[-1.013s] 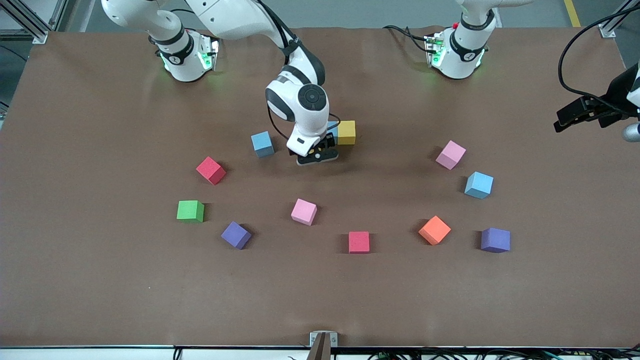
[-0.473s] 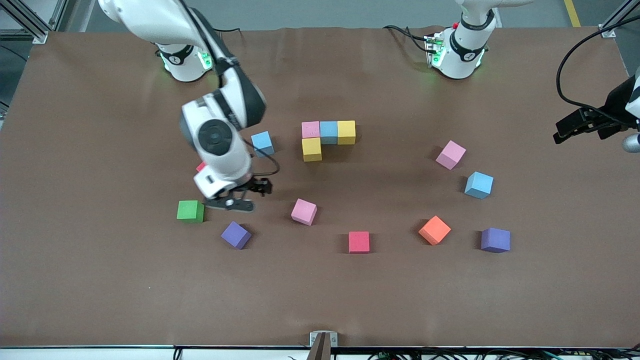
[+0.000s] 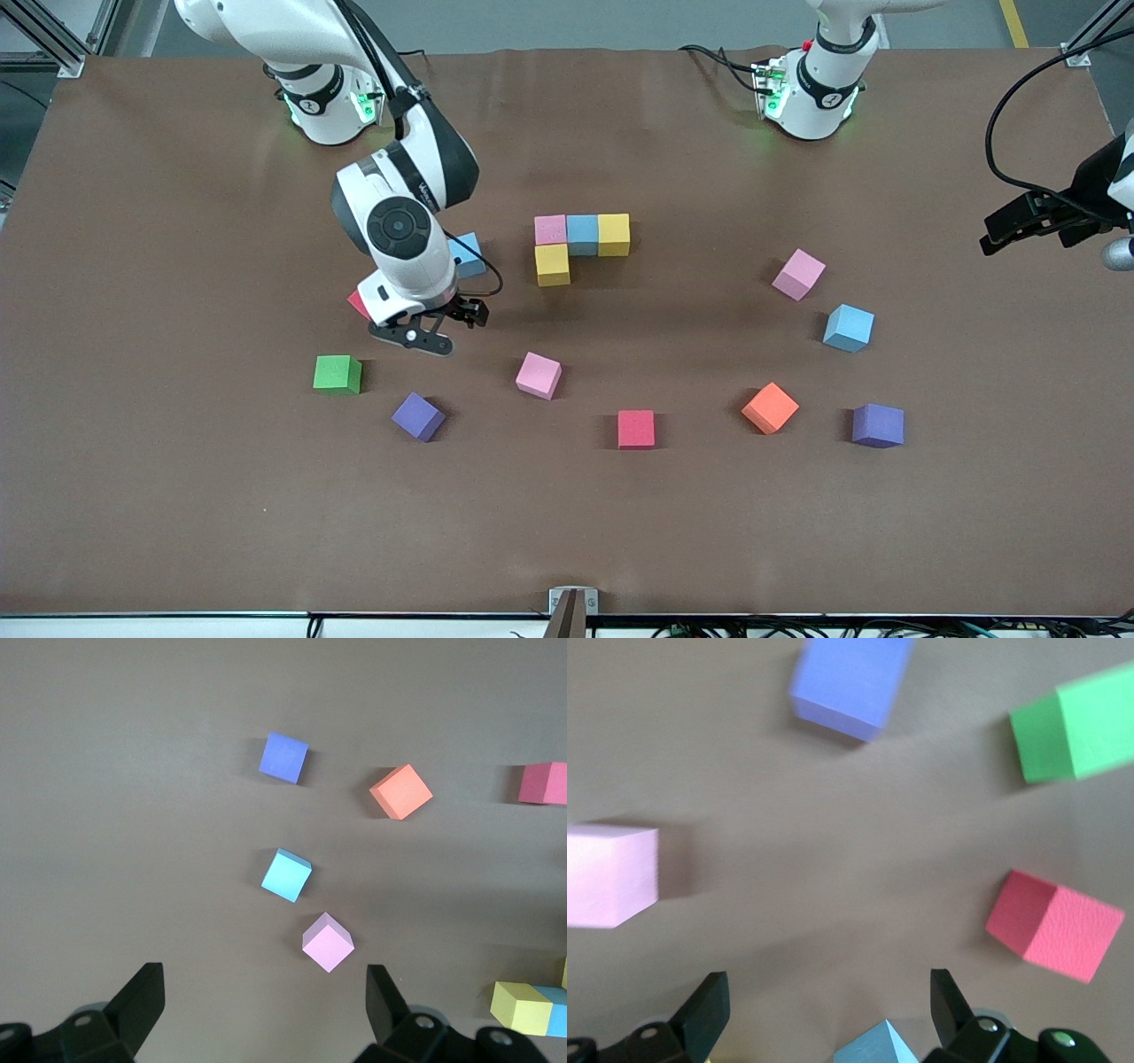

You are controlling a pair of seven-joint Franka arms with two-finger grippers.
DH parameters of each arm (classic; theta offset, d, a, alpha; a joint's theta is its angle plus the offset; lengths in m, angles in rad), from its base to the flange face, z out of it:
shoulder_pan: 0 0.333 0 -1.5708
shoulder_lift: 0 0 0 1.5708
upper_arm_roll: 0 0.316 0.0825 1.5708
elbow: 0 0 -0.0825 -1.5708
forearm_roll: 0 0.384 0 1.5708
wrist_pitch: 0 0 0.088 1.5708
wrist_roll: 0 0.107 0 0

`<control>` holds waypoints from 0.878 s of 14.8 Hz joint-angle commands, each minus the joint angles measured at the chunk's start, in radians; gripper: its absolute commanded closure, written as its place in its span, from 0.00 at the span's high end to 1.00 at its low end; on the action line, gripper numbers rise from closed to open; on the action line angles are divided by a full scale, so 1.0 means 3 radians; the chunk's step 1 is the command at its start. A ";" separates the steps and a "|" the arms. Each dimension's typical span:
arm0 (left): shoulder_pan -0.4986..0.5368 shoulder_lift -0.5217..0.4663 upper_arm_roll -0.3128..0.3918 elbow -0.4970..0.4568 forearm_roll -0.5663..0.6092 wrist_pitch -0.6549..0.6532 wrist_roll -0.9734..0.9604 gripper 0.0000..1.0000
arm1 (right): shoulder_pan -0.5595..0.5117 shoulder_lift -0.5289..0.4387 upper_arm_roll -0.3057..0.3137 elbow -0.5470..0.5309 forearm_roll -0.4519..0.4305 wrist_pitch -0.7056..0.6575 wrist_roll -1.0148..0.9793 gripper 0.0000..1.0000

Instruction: Arrange 11 blocks into digit 3

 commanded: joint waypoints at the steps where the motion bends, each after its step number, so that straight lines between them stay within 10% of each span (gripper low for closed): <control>1: 0.0011 -0.0056 0.0004 -0.0011 -0.0058 0.0002 0.0037 1.00 | -0.0015 -0.0552 0.0013 -0.0880 -0.0001 0.0362 0.0676 1.00; 13: -0.0004 -0.0036 0.0004 -0.0011 -0.0063 0.0012 0.0037 1.00 | 0.0225 -0.0655 0.0043 -0.1730 0.0076 0.1052 0.2764 1.00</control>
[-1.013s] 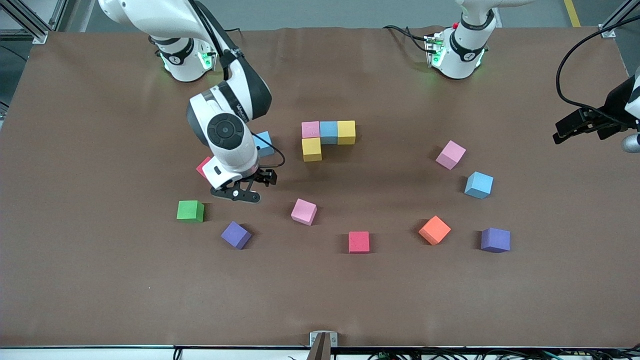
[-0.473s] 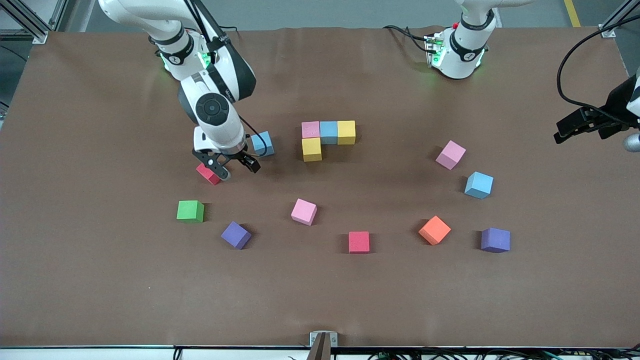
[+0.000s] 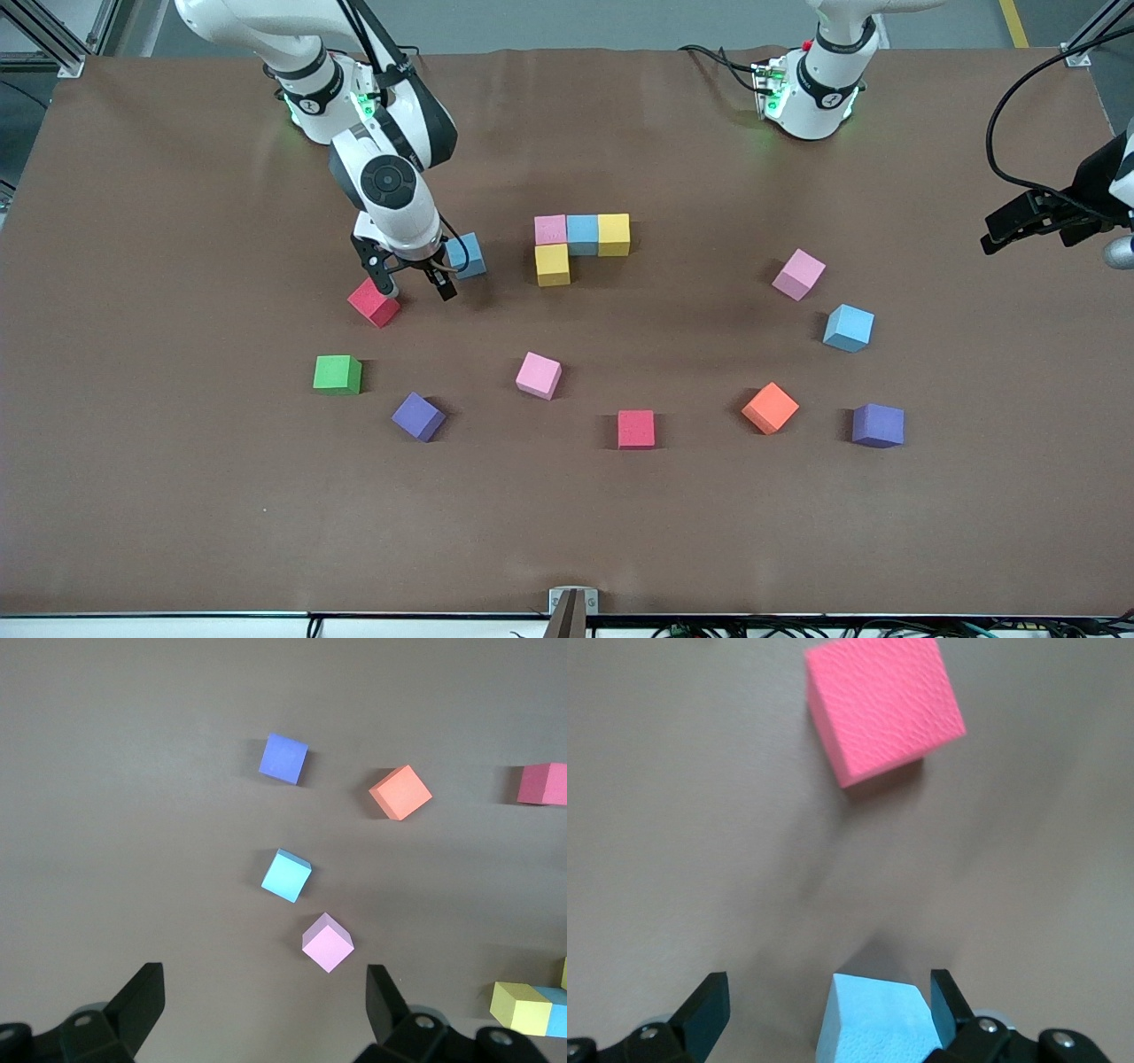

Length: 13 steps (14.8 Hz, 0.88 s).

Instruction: Arrange 11 blocks into digit 3

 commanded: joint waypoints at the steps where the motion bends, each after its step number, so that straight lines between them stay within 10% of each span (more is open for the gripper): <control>1: -0.0009 -0.0028 -0.0001 -0.0012 -0.0063 0.0012 0.0002 1.00 | 0.0131 -0.0168 0.0008 -0.0333 0.0103 0.0257 0.0283 1.00; 13: 0.0012 -0.0038 -0.0072 -0.0037 -0.0068 -0.0003 0.0037 1.00 | 0.0387 -0.0189 -0.0002 -0.0405 0.0338 0.0289 0.0509 1.00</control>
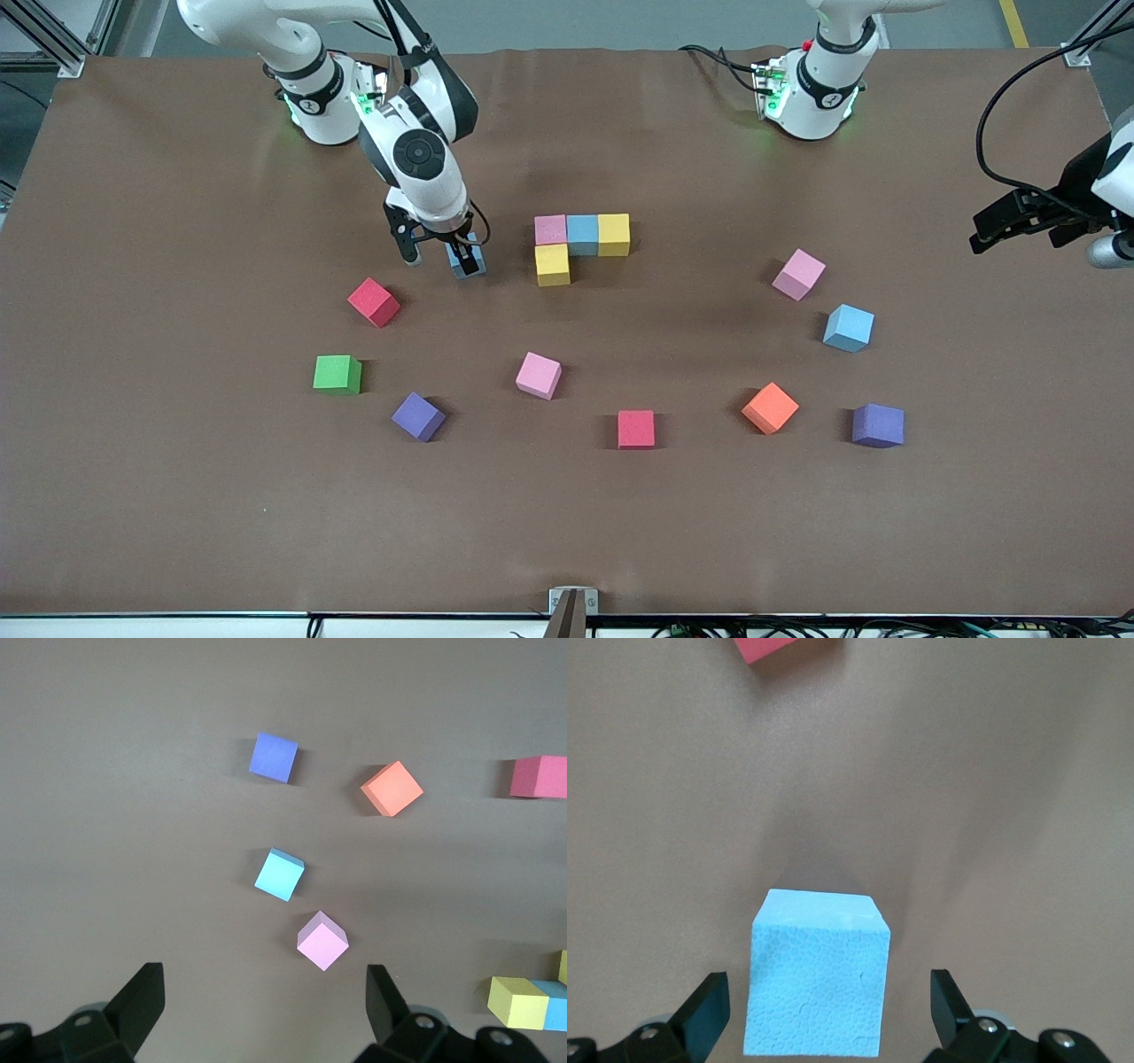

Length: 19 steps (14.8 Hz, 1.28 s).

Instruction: Arrange 11 blocks into digit 3

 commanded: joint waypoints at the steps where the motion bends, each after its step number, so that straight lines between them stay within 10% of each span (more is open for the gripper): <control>1: 0.0007 -0.0038 0.0000 -0.0028 -0.0068 -0.0002 0.0037 1.00 | -0.0016 -0.0146 -0.0004 -0.0152 0.0058 0.0097 0.0025 1.00; 13: 0.0022 -0.0043 0.0000 -0.0018 -0.0063 0.0008 0.0037 1.00 | -0.0032 -0.0013 -0.0004 -0.0152 0.0058 0.0251 0.0005 0.66; 17: 0.0012 -0.0038 0.0000 -0.0023 -0.0063 0.0013 0.0037 1.00 | -0.0037 0.0033 -0.0004 -0.0121 0.0053 0.0261 -0.0051 0.05; 19: 0.0006 -0.0018 0.0000 -0.0012 -0.0063 0.0028 0.0037 1.00 | -0.0022 0.0023 0.0001 -0.0065 0.0053 0.0200 -0.0428 0.00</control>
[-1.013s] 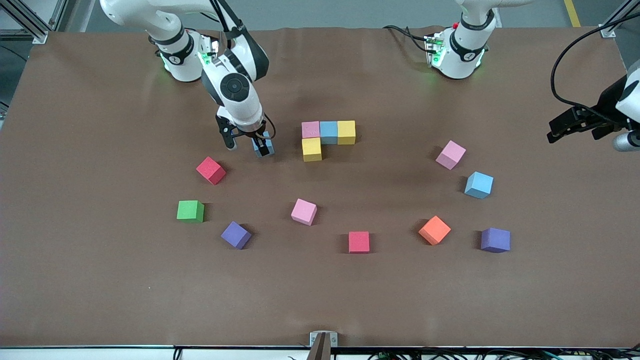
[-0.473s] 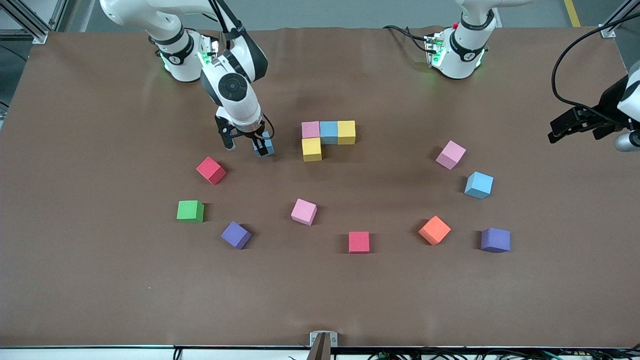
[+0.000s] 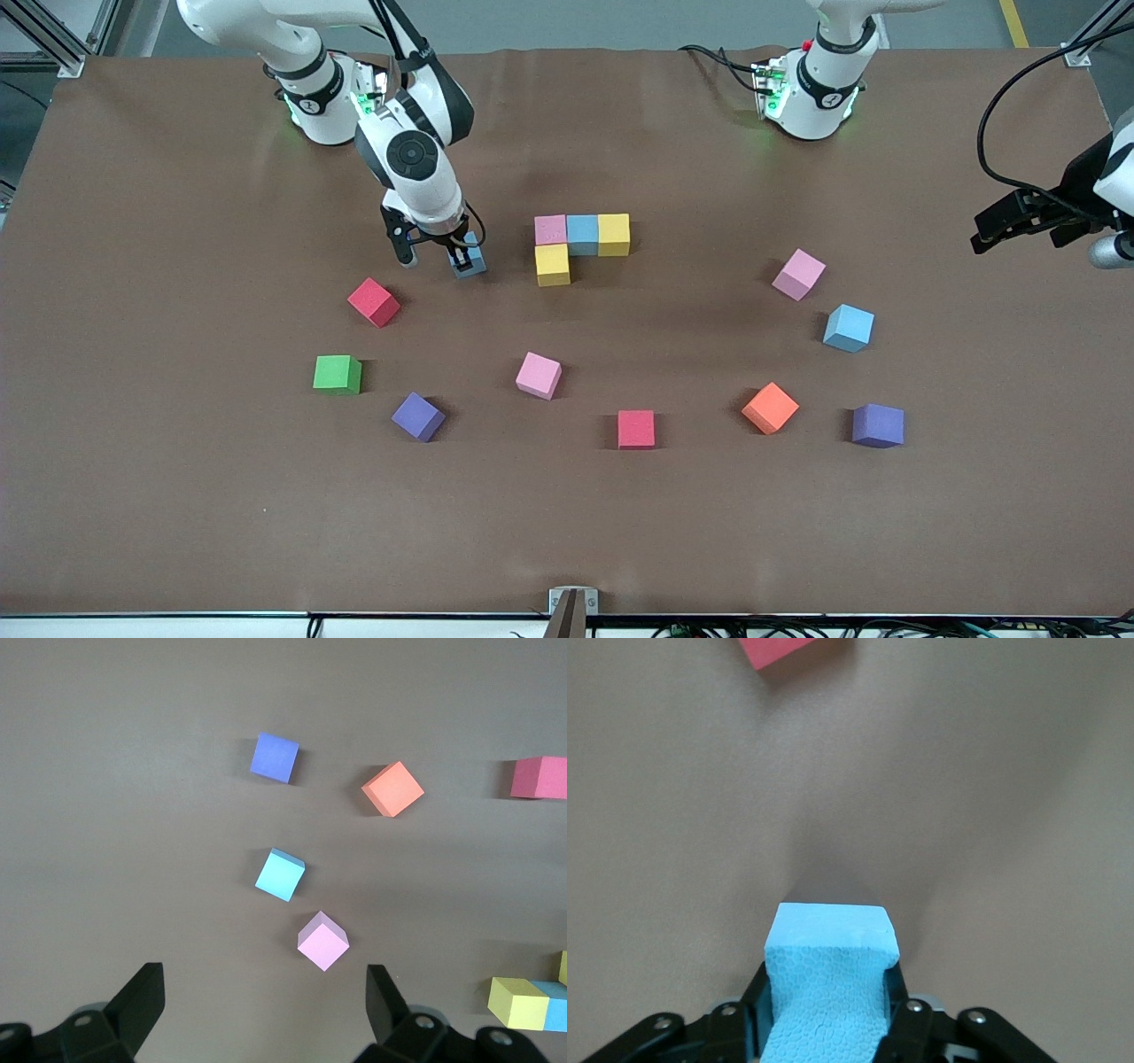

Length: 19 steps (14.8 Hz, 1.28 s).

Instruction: Arrange 11 blocks into digit 3

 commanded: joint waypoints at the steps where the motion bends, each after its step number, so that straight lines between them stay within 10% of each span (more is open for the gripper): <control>1: 0.0001 -0.0008 0.0000 -0.0013 -0.0063 0.0037 0.0037 1.00 | -0.0013 0.0011 0.0018 0.0079 0.0037 -0.0091 -0.0479 0.00; 7: -0.0009 0.0273 -0.0005 -0.0095 -0.0068 0.0180 -0.0009 1.00 | -0.0043 0.0122 0.0013 0.0896 0.0037 -0.0705 -0.1869 0.00; 13: -0.0014 0.0396 -0.0015 -0.0938 -0.0068 0.1354 -0.0050 1.00 | 0.0074 0.0766 0.0018 0.2052 0.0037 -0.1196 -0.2955 0.00; 19: -0.0442 0.1336 -0.0010 -0.0291 -0.0048 0.1500 -0.1009 1.00 | 0.0181 0.1079 0.0018 0.2411 0.0032 -0.1238 -0.3455 0.00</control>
